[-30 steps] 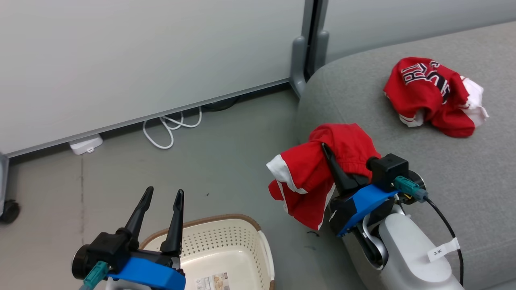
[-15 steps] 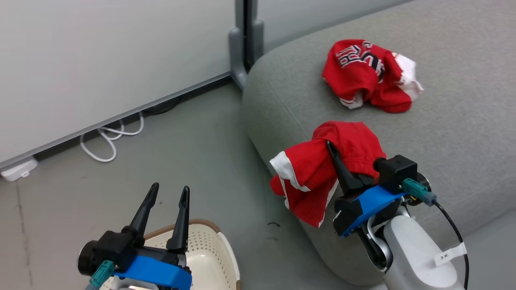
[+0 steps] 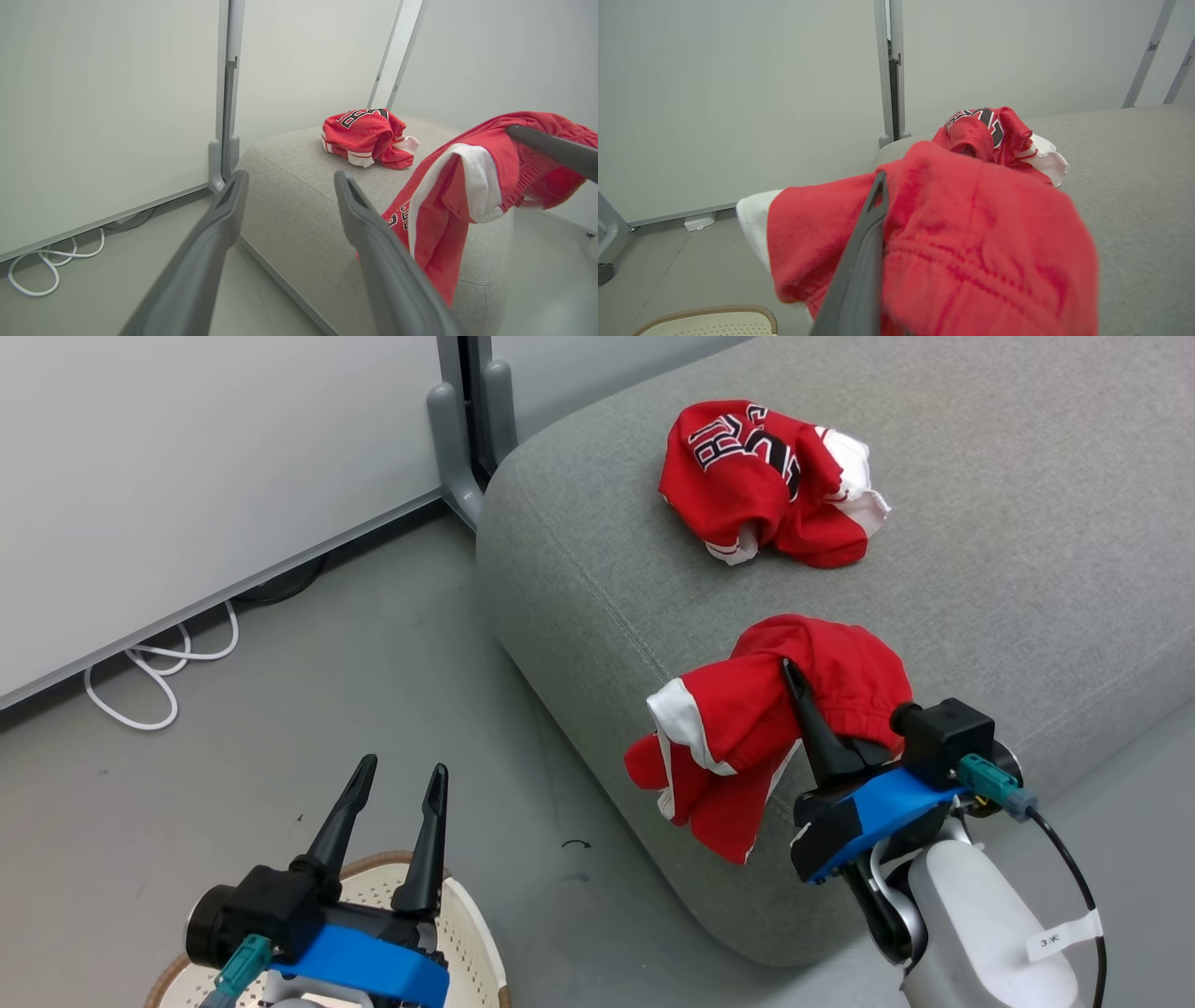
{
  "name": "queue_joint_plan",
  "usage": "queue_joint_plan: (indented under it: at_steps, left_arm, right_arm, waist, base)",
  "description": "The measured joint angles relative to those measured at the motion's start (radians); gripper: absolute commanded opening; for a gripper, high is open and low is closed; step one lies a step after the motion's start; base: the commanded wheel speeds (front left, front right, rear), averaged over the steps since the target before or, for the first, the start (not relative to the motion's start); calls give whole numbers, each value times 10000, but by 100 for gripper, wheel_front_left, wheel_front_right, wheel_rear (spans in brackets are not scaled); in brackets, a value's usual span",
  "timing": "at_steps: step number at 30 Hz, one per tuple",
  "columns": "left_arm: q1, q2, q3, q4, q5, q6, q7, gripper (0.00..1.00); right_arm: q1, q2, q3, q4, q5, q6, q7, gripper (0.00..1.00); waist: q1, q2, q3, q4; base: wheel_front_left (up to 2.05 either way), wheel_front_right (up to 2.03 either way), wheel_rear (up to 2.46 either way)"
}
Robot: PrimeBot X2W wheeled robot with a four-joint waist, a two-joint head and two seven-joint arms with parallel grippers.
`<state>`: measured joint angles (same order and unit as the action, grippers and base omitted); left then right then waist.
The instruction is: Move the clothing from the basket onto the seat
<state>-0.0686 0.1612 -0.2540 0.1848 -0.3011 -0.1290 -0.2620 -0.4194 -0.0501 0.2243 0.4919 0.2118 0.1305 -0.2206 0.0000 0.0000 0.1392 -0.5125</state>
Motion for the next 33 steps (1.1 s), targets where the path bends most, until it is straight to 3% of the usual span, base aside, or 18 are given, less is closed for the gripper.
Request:
queue_joint_plan:
  at_steps: [12,20,28,33]
  left_arm:
    - [-224,215,-447,-44,-75,-2,0,100]
    - [-761,533,-767,-205,-138,-2,0,100]
    - [-1282,961,-984,-587,-165,-2,0,100]
    - [-1946,1285,-1335,-957,-146,-4,0,100]
  right_arm:
    - [15,0,-339,-176,-13,0,27,0]
    - [-1337,0,-1296,-412,96,0,167,0]
    - [-3985,-13,-3572,-803,-144,0,759,0]
    - [-5543,-725,-5030,-1051,-1210,0,1417,0]
  waist:
    - [0,0,332,209]
    - [0,0,1087,561]
    - [1,0,2236,765]
    - [1,0,3081,1005]
  base:
    - [0,0,0]
    - [0,0,0]
    - [0,0,0]
    - [0,0,0]
